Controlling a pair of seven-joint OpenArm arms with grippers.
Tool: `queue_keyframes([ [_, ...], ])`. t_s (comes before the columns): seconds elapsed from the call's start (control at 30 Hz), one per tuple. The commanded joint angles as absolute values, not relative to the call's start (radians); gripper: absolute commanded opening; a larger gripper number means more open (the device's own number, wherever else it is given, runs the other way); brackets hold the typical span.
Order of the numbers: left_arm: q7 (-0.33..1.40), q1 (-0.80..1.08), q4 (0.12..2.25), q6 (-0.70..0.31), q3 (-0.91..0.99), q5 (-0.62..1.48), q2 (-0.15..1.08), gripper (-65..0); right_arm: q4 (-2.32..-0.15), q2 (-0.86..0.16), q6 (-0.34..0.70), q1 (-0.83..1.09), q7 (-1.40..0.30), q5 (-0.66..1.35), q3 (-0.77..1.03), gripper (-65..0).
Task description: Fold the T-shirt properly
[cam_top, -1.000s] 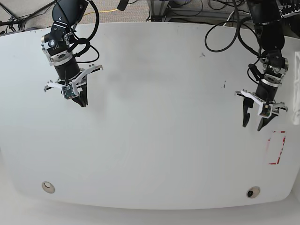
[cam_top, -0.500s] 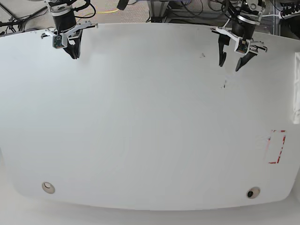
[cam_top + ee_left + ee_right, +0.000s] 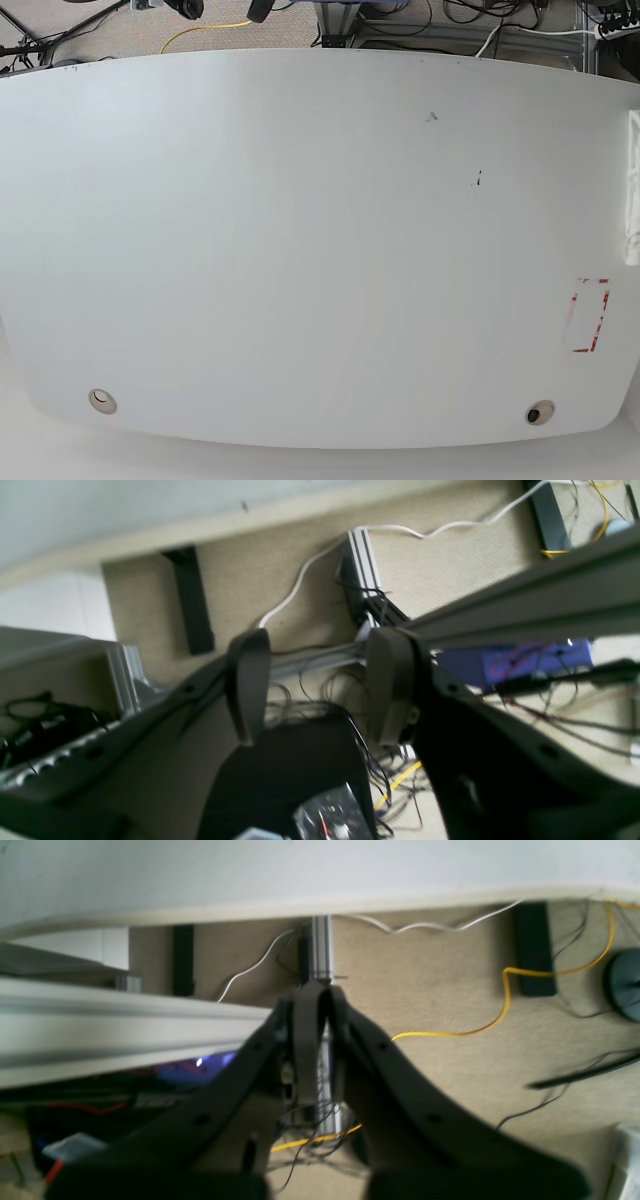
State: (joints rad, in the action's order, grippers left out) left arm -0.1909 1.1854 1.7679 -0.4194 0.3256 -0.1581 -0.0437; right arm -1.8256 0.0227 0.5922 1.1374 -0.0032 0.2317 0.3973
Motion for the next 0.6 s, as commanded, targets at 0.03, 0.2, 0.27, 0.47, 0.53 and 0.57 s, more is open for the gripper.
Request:
queue_keyframes([
  [0.03,-0.202,1.193,1.615,-0.417,0.326,-0.151,-0.038,-36.1,-1.705,0.018,0.611,1.167,-0.002,0.165,0.343,-62.1],
  [0.2,-0.202,1.05,1.346,-0.417,0.326,-0.151,0.018,-36.0,-1.445,0.016,0.61,1.098,0.056,0.133,0.283,-62.1],
  [0.27,-0.202,0.97,1.213,-0.417,0.326,-0.154,0.041,-36.0,-1.299,0.013,0.608,1.033,0.117,0.131,0.259,-62.1],
  [0.47,-0.202,0.722,0.805,-0.417,0.311,-0.163,0.104,-36.0,-0.947,-0.018,0.572,0.816,0.151,0.071,0.259,-62.1],
  [0.53,-0.202,0.653,0.691,-0.417,0.28,-0.171,0.133,-36.0,-0.888,-0.019,0.538,0.766,0.151,0.054,0.255,-62.1],
  [0.57,-0.202,0.618,0.633,-0.415,0.257,-0.174,0.145,-36.0,-0.863,-0.019,0.521,0.743,0.151,0.044,0.252,-62.1],
])
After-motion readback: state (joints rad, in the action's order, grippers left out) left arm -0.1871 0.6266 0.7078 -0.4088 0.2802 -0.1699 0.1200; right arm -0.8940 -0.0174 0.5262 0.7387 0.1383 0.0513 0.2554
